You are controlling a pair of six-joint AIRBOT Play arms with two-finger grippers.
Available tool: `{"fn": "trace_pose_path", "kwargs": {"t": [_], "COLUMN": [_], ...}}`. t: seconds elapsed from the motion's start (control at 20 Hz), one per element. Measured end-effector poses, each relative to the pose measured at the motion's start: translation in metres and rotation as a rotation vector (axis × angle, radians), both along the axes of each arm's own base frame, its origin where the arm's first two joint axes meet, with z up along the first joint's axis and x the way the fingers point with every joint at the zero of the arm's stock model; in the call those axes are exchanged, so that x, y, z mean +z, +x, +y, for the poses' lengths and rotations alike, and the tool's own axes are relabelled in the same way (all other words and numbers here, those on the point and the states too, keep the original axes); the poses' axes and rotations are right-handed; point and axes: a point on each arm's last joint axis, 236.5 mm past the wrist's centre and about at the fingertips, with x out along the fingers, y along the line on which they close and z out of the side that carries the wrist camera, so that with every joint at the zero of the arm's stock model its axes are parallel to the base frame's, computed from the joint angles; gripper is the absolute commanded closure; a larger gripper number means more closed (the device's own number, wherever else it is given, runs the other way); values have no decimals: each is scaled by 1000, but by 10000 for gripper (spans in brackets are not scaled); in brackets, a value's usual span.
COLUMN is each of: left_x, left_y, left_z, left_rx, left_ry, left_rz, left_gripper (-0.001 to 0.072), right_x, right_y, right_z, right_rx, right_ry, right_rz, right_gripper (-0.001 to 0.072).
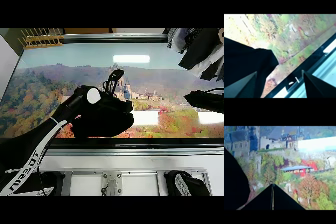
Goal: Fold the clothes and pants, and hang the long-sleeved shirts on hangers.
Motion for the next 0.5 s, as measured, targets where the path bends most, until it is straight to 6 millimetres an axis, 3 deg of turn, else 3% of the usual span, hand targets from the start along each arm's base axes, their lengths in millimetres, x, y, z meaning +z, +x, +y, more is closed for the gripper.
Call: {"fn": "trace_pose_path", "kwargs": {"t": [0.15,0.25,0.4,0.5], "left_x": [3,-9,-36,-57], "left_y": [16,17,-1,-19], "left_z": [57,119,213,264], "left_rx": [86,185,367,497], "left_ry": [41,94,150,168], "left_rz": [24,69,162,221], "left_gripper": [92,92,91,91], "right_x": [0,0,0,0], "right_y": [0,0,0,0], "right_z": [0,0,0,0], "right_rx": [0,0,0,0], "right_ry": [0,-1,0,0], "right_rz": [0,0,0,0], "right_gripper": [693,693,693,693]}}
